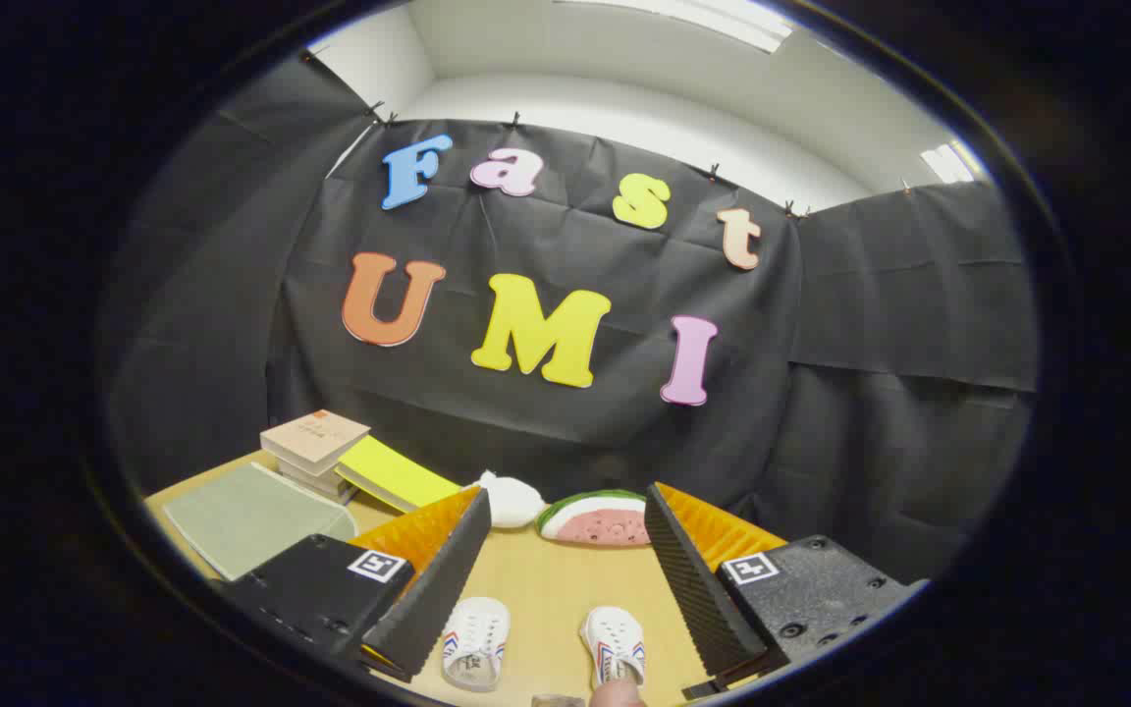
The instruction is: Open the storage box then place both shoes into the box .Put the left shoe in first, then the right shoe, with the right side of both shoes facing outward in a uniform manner.
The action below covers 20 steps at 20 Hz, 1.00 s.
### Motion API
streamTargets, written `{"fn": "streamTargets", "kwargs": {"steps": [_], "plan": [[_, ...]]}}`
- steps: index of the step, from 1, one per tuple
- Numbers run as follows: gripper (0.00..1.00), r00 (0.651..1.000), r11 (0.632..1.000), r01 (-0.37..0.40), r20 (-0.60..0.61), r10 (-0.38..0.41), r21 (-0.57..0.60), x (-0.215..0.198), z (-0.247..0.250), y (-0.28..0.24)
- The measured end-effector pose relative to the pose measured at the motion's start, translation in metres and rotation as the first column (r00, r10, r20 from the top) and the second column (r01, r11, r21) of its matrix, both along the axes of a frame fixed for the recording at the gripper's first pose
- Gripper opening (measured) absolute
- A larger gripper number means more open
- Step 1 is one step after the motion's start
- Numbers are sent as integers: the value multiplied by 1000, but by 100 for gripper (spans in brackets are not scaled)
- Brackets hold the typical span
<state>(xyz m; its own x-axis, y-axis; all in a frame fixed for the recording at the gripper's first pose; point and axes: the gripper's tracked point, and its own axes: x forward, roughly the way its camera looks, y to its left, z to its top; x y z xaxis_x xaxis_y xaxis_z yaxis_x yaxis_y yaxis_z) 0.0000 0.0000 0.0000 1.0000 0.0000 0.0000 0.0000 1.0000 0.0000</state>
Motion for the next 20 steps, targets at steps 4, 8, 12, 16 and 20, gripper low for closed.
{"fn": "streamTargets", "kwargs": {"steps": [4,8,12,16,20], "plan": [[100,1000,1000,-19,12,19,6,-1,1,5],[100,999,999,-36,23,36,1,1,4,8],[100,998,999,-54,36,54,6,4,9,14],[100,995,996,-87,41,86,10,6,12,21],[100,993,994,-110,48,109,12,5,15,27]]}}
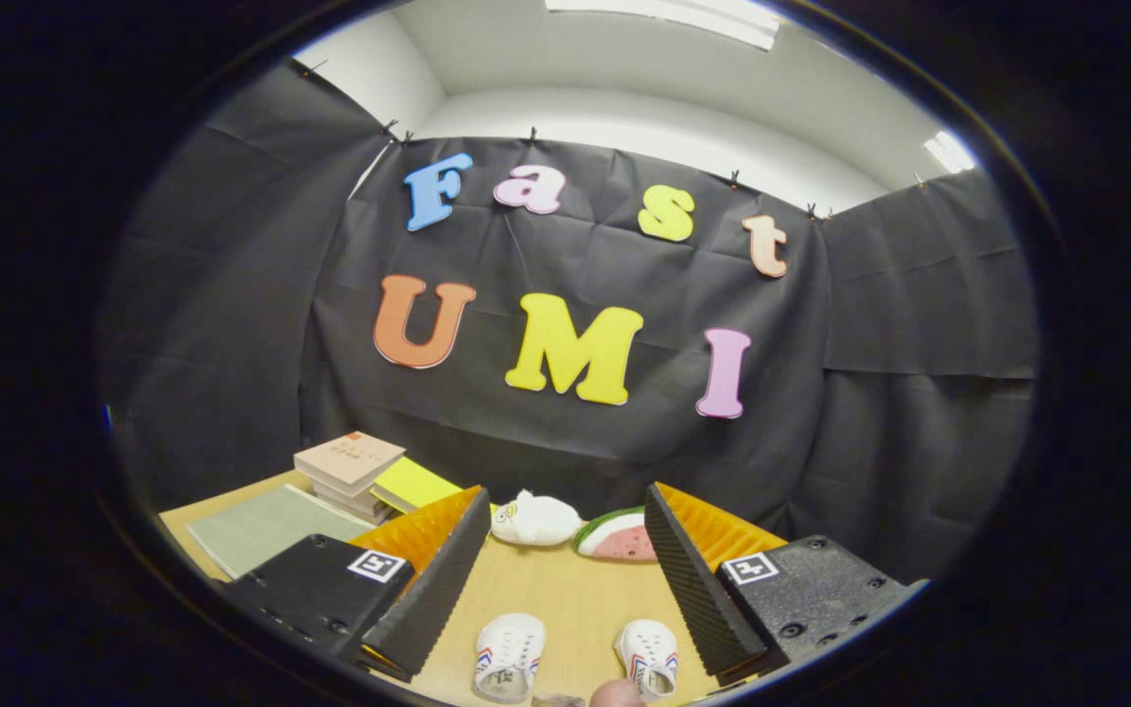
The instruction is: Open the storage box then place both shoes into the box .Put the left shoe in first, then the right shoe, with the right side of both shoes facing outward in a uniform manner.
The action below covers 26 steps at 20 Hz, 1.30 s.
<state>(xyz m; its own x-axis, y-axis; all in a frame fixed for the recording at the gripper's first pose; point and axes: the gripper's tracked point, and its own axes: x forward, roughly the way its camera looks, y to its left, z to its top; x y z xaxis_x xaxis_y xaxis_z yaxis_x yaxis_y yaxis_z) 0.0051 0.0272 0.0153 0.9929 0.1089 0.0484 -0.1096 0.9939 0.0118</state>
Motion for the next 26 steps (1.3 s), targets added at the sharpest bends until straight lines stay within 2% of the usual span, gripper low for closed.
{"fn": "streamTargets", "kwargs": {"steps": [9,13,16,18,22,24,26], "plan": [[100,1000,1000,-12,-5,12,20,-7,3,-2],[100,989,992,-123,-83,124,17,-5,-16,22],[100,969,977,-214,-121,215,21,-3,-29,35],[100,947,958,-280,-146,286,64,-1,-41,48],[100,865,886,-431,-202,459,169,3,-66,84],[100,783,818,-530,-242,573,222,-2,-85,110],[99,674,736,-613,-296,677,288,-12,-109,134]]}}
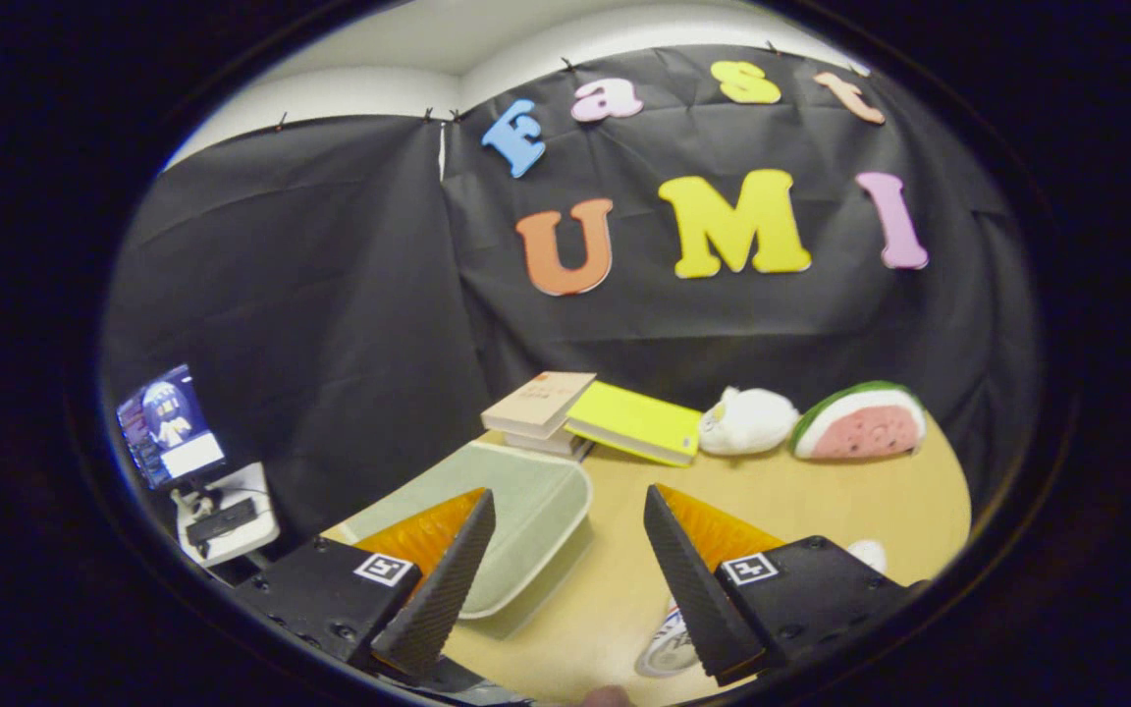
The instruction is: Open the storage box then place both shoes into the box .Put the left shoe in first, then the right shoe, with the right side of both shoes facing outward in a uniform manner.
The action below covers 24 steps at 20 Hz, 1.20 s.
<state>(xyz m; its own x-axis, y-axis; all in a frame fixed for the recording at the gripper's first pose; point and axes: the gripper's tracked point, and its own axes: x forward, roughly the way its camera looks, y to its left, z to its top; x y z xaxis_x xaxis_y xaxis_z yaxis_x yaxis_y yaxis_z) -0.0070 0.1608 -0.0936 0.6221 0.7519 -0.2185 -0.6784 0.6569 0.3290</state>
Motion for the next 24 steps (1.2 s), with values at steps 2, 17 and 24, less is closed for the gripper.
{"fn": "streamTargets", "kwargs": {"steps": [2,17,24], "plan": [[99,992,996,-87,-94,89,24,-6,-24,14],[100,694,881,-277,-555,459,383,-27,-93,75],[72,697,883,-240,-561,446,404,-19,-75,69]]}}
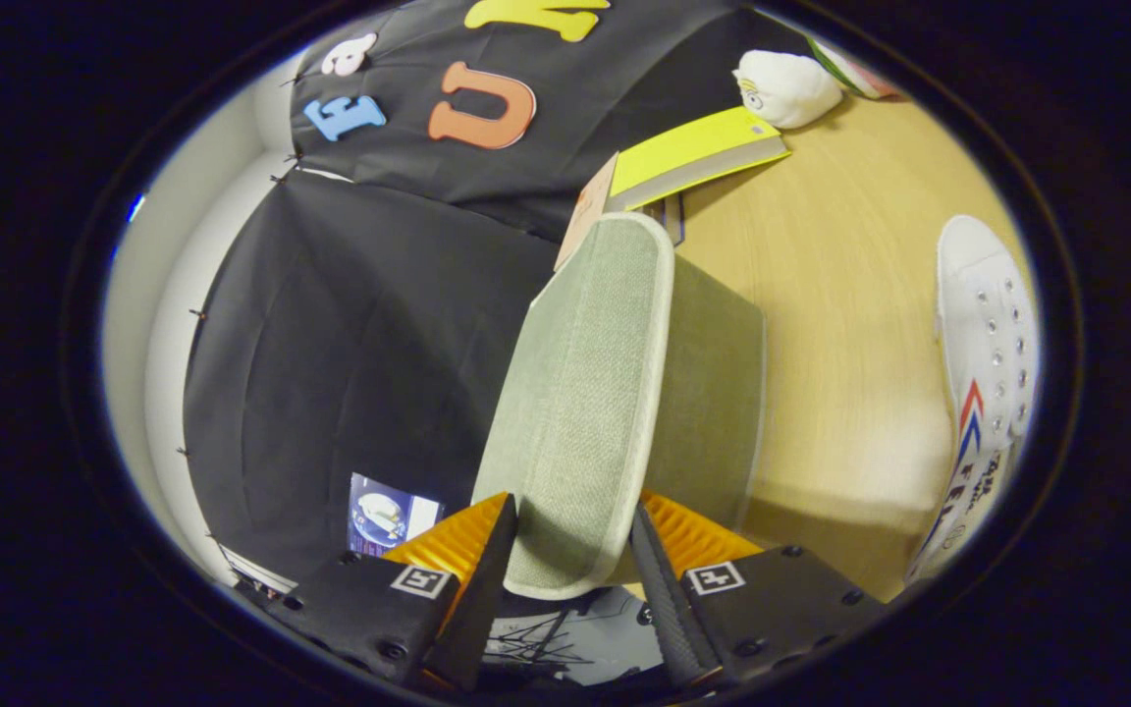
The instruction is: Open the storage box then place both shoes into the box .Put the left shoe in first, then the right shoe, with the right side of both shoes facing outward in a uniform manner.
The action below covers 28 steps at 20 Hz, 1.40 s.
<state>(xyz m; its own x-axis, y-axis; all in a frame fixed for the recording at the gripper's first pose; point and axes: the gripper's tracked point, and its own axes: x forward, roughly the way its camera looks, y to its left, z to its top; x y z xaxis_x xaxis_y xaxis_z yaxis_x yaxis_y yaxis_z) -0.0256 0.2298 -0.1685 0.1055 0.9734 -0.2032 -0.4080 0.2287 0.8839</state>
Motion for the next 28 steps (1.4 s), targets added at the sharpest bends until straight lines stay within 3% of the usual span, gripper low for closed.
{"fn": "streamTargets", "kwargs": {"steps": [3,5,7,10,18,22,28], "plan": [[26,998,999,41,45,-41,-14,6,18,-8],[14,995,998,45,88,-41,-43,5,24,-9],[8,991,996,55,125,-46,-71,7,37,-10],[6,972,992,80,228,-56,-97,-2,70,-8],[6,880,974,176,466,-92,-140,-24,172,42],[7,857,980,156,511,-71,-125,-47,212,97],[17,801,973,139,599,0,-186,-68,232,174]]}}
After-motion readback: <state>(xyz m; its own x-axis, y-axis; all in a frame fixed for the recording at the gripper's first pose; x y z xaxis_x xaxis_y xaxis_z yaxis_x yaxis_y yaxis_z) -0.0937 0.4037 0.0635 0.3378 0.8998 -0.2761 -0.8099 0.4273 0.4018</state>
